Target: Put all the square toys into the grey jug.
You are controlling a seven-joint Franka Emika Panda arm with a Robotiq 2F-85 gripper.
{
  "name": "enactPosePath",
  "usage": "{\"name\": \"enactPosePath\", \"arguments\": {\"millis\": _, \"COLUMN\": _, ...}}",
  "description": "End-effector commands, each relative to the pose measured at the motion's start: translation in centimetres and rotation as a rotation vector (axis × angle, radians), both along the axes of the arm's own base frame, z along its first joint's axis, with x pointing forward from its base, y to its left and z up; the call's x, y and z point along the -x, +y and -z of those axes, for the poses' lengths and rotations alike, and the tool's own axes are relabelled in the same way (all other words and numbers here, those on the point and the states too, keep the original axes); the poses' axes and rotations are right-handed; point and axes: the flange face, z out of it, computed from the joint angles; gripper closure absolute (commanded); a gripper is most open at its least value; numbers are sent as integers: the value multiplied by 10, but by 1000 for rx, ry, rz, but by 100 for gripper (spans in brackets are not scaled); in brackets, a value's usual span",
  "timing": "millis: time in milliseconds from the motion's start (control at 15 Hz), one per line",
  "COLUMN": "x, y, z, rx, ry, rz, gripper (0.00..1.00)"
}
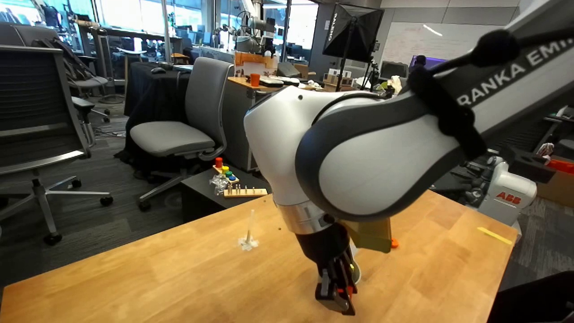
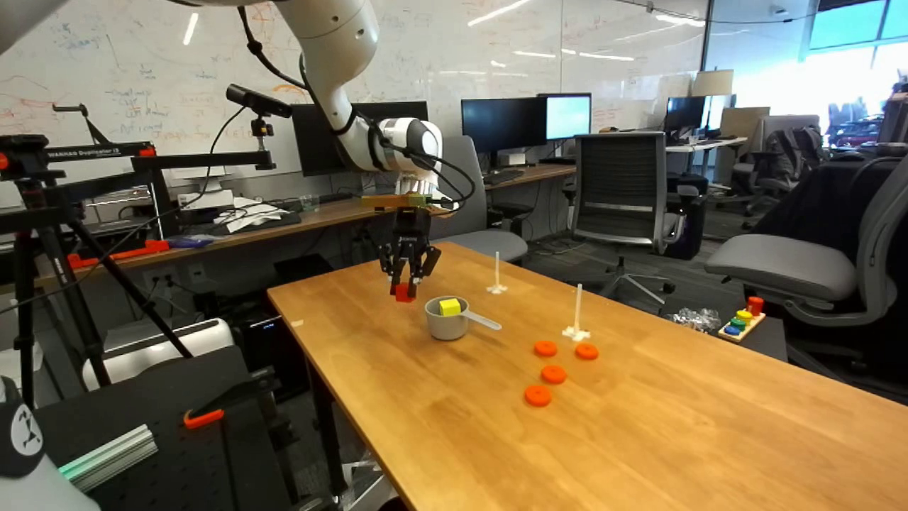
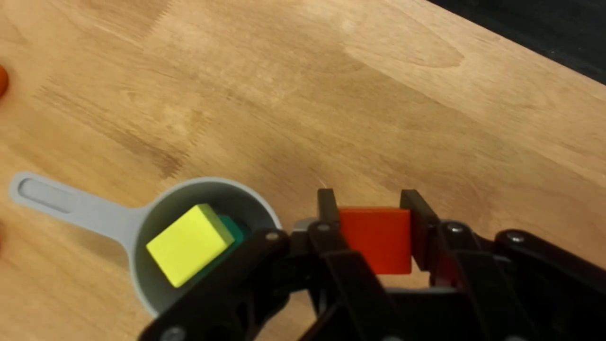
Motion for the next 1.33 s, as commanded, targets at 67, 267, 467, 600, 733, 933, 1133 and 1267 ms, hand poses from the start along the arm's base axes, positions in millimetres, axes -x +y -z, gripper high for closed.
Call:
{"name": "enactPosePath", "arguments": {"millis": 67, "x": -5, "y": -16, "z": -30, "rx": -3, "ry": -45, "rz": 38, "gripper": 87}}
{"name": "enactPosePath", "arguments": {"millis": 267, "x": -9, "y": -27, "z": -38, "rx": 4, "ry": -58, "rz": 58, "gripper": 87}}
{"name": "enactPosePath", "arguments": {"millis": 467, "x": -12, "y": -41, "z": -43, "rx": 14, "ry": -68, "rz": 81, "gripper": 87}}
{"name": "enactPosePath", "arguments": {"millis": 600, "x": -15, "y": -50, "z": -45, "rx": 25, "ry": -70, "rz": 95, "gripper": 87}}
{"name": "enactPosePath", "arguments": {"millis": 733, "x": -18, "y": -58, "z": -46, "rx": 34, "ry": -73, "rz": 101, "gripper": 87}}
{"name": "enactPosePath", "arguments": {"millis": 933, "x": -25, "y": -66, "z": -45, "rx": 54, "ry": -82, "rz": 96, "gripper": 87}}
{"name": "enactPosePath", "arguments": {"millis": 1133, "x": -29, "y": -68, "z": -45, "rx": 65, "ry": -91, "rz": 90, "gripper": 87}}
{"name": "enactPosePath", "arguments": {"millis": 1267, "x": -33, "y": -68, "z": -45, "rx": 67, "ry": -94, "rz": 89, "gripper": 87}}
